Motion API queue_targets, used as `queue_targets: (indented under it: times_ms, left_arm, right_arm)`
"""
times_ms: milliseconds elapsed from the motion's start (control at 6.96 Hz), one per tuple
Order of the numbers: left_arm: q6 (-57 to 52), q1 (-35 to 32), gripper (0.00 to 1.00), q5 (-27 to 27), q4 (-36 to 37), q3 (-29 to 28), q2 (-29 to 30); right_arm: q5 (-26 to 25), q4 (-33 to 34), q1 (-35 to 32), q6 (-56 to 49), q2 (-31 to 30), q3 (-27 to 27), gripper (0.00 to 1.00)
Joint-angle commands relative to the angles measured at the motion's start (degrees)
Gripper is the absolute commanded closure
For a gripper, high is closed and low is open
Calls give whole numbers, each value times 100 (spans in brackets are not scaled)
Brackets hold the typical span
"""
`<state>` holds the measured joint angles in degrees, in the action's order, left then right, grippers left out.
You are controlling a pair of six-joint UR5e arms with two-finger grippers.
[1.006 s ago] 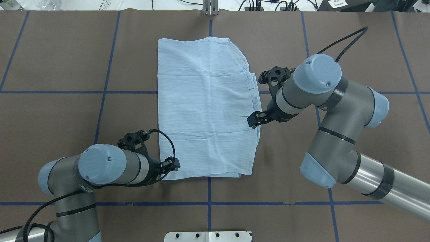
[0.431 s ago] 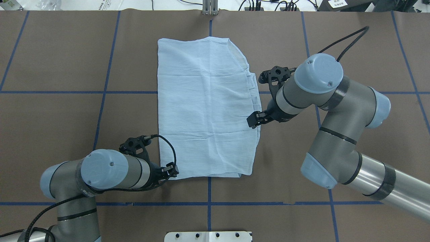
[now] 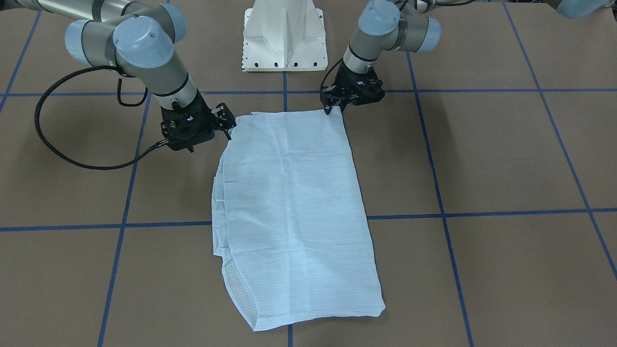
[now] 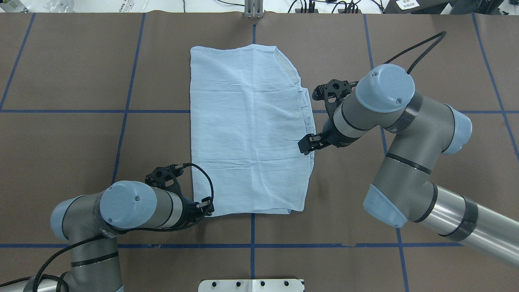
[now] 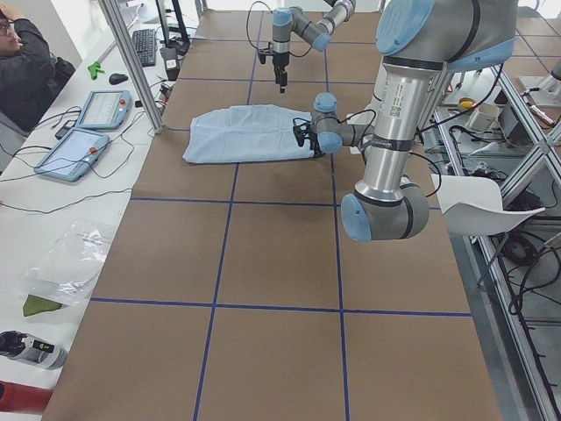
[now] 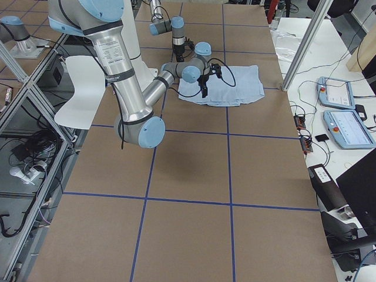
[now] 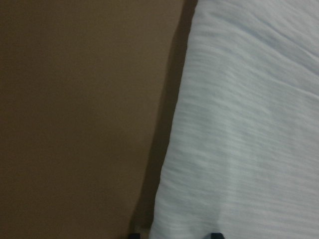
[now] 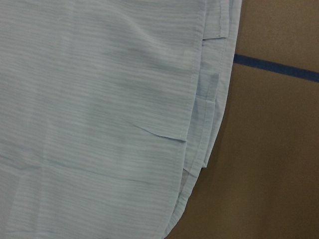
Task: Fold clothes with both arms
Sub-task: 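Move the left gripper to the shirt's near edge while the right gripper lowers, then bring the right gripper to the shirt's near corner beside the left gripper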
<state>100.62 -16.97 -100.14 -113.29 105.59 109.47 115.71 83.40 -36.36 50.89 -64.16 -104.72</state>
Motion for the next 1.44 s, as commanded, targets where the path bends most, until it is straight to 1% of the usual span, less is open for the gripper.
queue_targets:
  times_ms: [0, 144, 287, 431, 718, 1006, 1149, 1293]
  left_arm:
    - [1, 1, 78, 3, 0, -3, 13]
    - [1, 1, 93, 3, 61, -3, 22]
    - [1, 1, 100, 3, 88, -3, 30]
    - [1, -8, 100, -6, 88, 15, 39]
    - [-7, -52, 100, -32, 166, 215, 57]
    - [1, -61, 100, -41, 193, 305, 101]
    - [1, -69, 100, -41, 193, 305, 101]
    - [-7, -78, 100, -41, 193, 305, 101]
  right_arm:
    - [21, 10, -3, 0, -18, -75, 0]
    - [30, 10, -3, 0, -79, -118, 0]
    - [30, 10, -3, 0, -79, -128, 0]
    - [39, 1, 6, 156, -88, -154, 0]
    - [-48, -16, 242, 1154, -71, -215, 0]
    - [-241, -17, 523, 1815, -62, -233, 0]
    - [-460, -8, 751, 2402, -36, -242, 0]
    - [-671, 1, 1005, 3330, -27, -251, 0]
